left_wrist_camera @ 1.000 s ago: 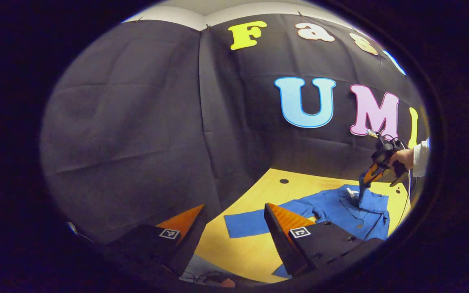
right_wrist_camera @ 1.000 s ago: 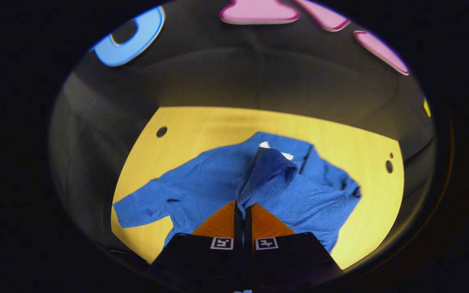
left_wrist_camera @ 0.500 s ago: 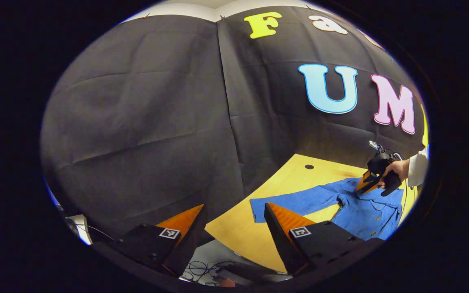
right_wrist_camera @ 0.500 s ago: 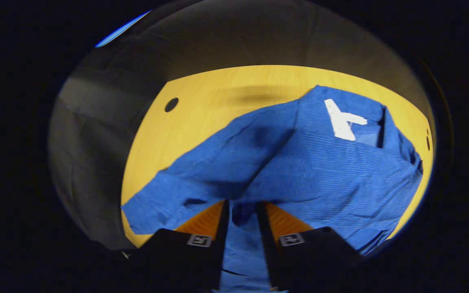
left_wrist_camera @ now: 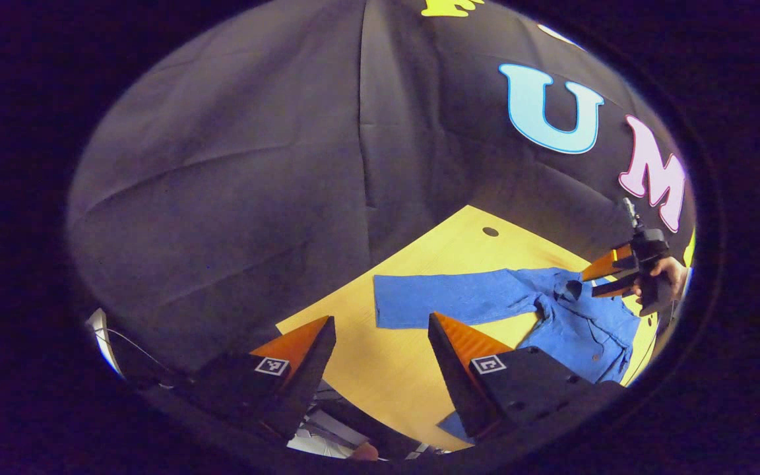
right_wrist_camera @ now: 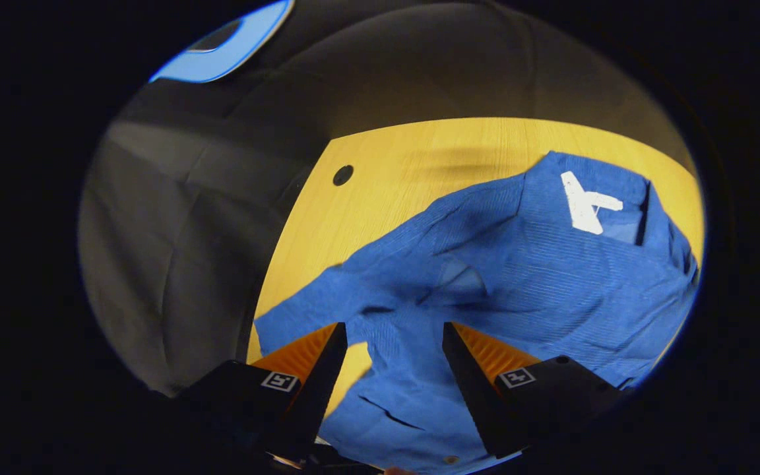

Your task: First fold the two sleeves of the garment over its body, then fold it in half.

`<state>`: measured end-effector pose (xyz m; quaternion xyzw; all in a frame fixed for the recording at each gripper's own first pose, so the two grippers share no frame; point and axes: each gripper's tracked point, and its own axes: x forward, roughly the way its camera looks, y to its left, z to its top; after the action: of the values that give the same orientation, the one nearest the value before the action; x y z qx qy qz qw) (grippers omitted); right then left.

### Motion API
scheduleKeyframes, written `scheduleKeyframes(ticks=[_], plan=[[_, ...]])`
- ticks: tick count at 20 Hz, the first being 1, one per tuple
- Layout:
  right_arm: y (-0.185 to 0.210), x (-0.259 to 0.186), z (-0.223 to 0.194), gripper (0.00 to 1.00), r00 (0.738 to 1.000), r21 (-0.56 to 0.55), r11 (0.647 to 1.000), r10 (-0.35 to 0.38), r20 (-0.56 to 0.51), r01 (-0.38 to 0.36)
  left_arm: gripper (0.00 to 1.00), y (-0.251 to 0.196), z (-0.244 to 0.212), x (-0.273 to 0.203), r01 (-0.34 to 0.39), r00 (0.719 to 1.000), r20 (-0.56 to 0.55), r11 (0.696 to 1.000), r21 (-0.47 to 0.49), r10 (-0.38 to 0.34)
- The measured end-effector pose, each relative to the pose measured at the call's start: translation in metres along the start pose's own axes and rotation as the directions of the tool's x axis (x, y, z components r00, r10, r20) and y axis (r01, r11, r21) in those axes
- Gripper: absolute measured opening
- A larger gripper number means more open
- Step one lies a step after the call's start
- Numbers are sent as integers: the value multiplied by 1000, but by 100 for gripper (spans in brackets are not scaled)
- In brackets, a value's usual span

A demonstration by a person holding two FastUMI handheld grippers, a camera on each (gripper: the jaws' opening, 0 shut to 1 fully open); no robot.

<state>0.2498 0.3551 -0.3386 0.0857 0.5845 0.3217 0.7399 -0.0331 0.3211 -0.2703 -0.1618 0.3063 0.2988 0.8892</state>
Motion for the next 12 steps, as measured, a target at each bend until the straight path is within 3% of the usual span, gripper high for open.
scheduleKeyframes(ticks=[3, 7, 12], plan=[[-5, -59, -27, 94, 1000, -65, 998, 14, 18, -12, 83, -14, 13, 45, 66, 996, -63, 998, 4, -66], [-22, -134, -67, 94, 995, 22, 998, 58, 77, -59, 83, -21, 4, 107, 89, 966, -236, 993, -78, -105], [-120, -214, -143, 93, 987, 182, 977, -128, 100, 108, 82, -25, 2, 166, 90, 918, -386, 996, -16, -89]])
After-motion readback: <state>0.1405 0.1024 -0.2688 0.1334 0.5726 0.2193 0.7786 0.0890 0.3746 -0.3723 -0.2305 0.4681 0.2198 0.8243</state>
